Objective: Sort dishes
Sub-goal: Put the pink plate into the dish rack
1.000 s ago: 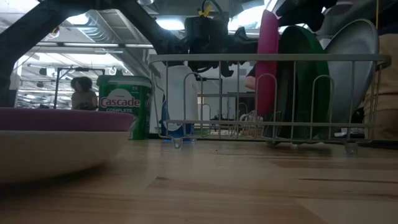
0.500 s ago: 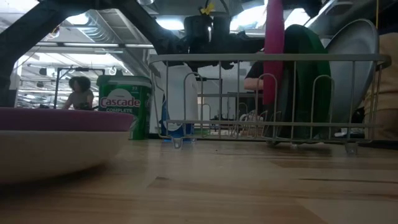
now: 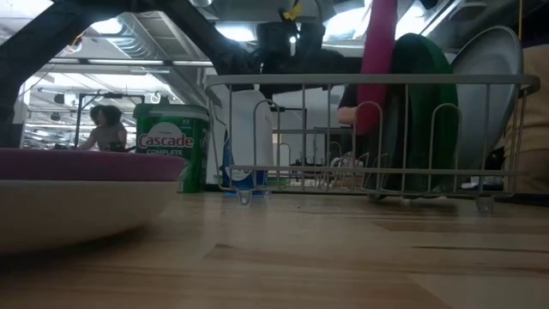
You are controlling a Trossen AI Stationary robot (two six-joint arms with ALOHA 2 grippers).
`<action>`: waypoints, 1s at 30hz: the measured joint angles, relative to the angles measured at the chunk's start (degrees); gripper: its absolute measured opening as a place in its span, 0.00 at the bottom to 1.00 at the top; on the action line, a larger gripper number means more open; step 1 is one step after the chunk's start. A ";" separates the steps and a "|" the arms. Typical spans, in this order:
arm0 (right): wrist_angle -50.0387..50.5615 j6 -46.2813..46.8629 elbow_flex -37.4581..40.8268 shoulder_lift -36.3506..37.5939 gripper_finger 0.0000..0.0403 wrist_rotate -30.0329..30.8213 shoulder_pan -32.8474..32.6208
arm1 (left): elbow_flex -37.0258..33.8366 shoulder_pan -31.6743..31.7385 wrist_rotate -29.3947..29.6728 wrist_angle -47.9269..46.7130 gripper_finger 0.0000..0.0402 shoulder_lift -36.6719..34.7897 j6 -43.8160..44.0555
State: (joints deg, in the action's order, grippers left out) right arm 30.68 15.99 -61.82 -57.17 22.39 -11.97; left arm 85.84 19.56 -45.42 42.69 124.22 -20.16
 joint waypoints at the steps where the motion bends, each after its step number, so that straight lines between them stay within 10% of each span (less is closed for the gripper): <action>1: 0.00 0.00 0.00 0.00 0.37 0.00 0.00 | 0.00 -0.20 0.03 -0.65 0.00 0.00 -0.37; 30: 3.82 1.70 -0.07 -0.09 0.37 -2.10 0.00 | 0.00 1.54 1.43 -0.42 0.00 -0.02 -3.57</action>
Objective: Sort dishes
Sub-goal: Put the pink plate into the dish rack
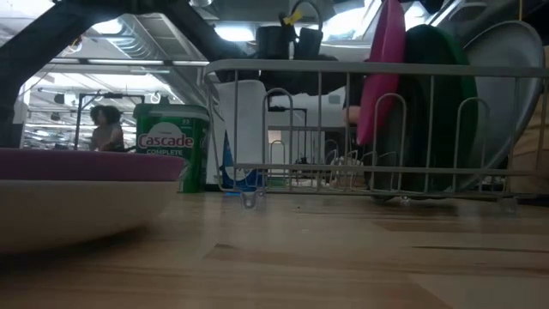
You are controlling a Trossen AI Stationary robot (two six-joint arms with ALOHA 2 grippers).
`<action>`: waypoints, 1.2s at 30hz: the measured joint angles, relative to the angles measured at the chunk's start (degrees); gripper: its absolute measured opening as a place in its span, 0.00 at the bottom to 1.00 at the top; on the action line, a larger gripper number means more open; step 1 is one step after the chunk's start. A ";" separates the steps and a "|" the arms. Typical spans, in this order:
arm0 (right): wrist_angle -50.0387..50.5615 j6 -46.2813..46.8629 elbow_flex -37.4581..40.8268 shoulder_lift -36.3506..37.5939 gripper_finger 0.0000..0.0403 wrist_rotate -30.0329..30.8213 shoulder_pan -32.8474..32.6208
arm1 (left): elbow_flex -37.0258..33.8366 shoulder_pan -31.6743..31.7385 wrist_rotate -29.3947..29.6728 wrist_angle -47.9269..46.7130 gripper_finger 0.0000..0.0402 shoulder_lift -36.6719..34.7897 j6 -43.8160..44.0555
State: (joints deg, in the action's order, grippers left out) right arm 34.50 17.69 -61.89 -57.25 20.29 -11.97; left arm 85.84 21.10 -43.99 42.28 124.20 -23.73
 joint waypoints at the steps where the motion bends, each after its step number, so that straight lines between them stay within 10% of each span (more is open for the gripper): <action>1: 0.03 0.00 0.00 0.00 0.37 0.00 0.00 | -0.02 -0.28 0.41 0.58 0.00 0.00 0.63; 16: 0.20 0.00 0.00 0.00 0.37 0.00 0.00 | -0.02 -6.10 16.70 0.13 0.00 0.00 5.55; 36: 7.12 1.80 0.00 0.00 0.37 -0.06 -0.02 | -0.02 -6.49 17.18 -6.62 0.00 0.00 -0.76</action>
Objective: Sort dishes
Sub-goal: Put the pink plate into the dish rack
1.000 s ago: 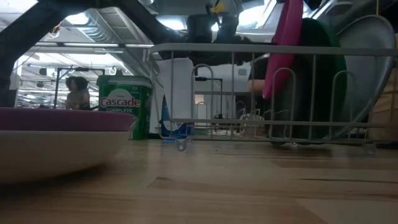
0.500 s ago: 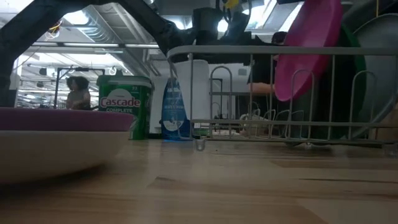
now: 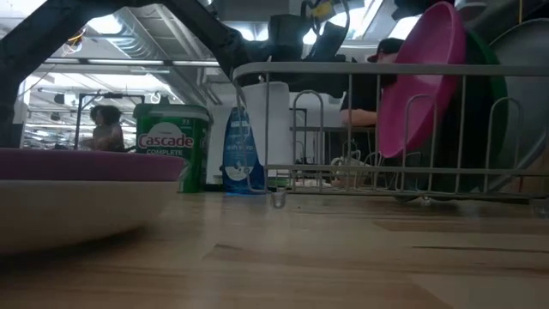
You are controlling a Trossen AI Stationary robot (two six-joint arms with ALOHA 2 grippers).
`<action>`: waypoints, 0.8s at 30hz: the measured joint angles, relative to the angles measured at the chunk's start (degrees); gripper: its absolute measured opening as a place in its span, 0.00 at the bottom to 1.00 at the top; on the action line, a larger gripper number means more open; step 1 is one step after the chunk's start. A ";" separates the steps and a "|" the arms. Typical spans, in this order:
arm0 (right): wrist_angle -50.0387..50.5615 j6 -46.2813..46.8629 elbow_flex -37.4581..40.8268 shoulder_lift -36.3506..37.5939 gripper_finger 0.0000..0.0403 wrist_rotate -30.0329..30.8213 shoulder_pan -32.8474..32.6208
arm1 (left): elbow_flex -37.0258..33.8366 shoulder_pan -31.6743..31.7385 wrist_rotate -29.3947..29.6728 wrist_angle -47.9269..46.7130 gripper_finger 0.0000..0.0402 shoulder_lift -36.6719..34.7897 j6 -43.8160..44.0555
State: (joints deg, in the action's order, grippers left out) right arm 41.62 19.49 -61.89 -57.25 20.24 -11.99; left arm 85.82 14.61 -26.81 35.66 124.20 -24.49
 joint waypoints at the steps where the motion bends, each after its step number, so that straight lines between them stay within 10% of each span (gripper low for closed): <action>1: 0.64 0.04 0.00 0.00 0.37 -0.05 0.00 | 0.00 0.09 0.00 0.02 0.00 0.00 0.08; 24: 0.91 0.19 0.00 0.07 0.37 -0.40 0.00 | 0.00 1.75 -1.66 2.22 0.00 -0.33 -8.99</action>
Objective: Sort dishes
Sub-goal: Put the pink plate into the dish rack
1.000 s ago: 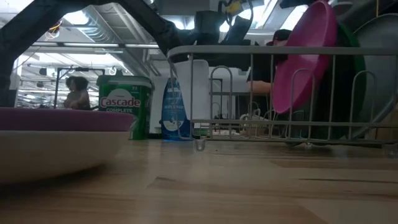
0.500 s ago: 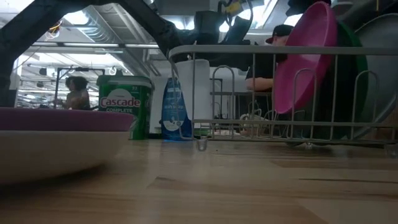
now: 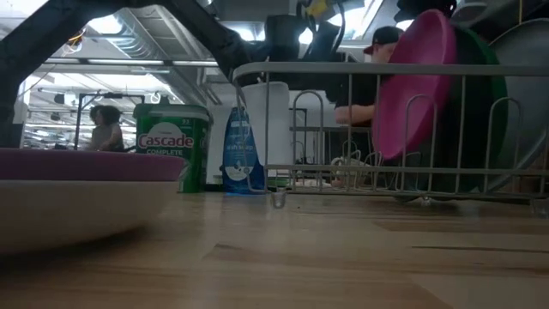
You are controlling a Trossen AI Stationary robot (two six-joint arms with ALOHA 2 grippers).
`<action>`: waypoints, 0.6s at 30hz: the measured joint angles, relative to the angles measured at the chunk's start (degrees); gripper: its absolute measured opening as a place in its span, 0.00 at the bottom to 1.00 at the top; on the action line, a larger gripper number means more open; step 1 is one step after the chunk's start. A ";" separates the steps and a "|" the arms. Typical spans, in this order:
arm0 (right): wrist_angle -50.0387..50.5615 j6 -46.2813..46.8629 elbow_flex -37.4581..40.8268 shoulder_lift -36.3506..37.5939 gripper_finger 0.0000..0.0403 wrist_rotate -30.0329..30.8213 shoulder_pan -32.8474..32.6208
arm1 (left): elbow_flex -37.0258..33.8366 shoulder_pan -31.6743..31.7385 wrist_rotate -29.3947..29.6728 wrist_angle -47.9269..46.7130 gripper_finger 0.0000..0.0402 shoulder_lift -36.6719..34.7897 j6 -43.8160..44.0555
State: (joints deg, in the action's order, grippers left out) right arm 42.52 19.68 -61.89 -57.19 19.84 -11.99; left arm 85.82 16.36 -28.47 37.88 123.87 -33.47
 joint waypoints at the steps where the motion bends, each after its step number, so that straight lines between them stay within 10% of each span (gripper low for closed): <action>1: 0.02 0.00 0.00 0.00 0.37 0.00 0.00 | 0.00 0.22 -0.01 -0.26 0.00 0.00 -0.59; 18: -0.09 -0.02 0.00 0.02 0.37 0.00 0.00 | 0.00 2.60 -2.19 -13.82 0.01 -0.02 -7.29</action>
State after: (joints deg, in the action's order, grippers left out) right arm 42.43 19.66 -61.89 -57.17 19.84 -11.99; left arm 85.82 18.96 -30.66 24.06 123.85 -40.77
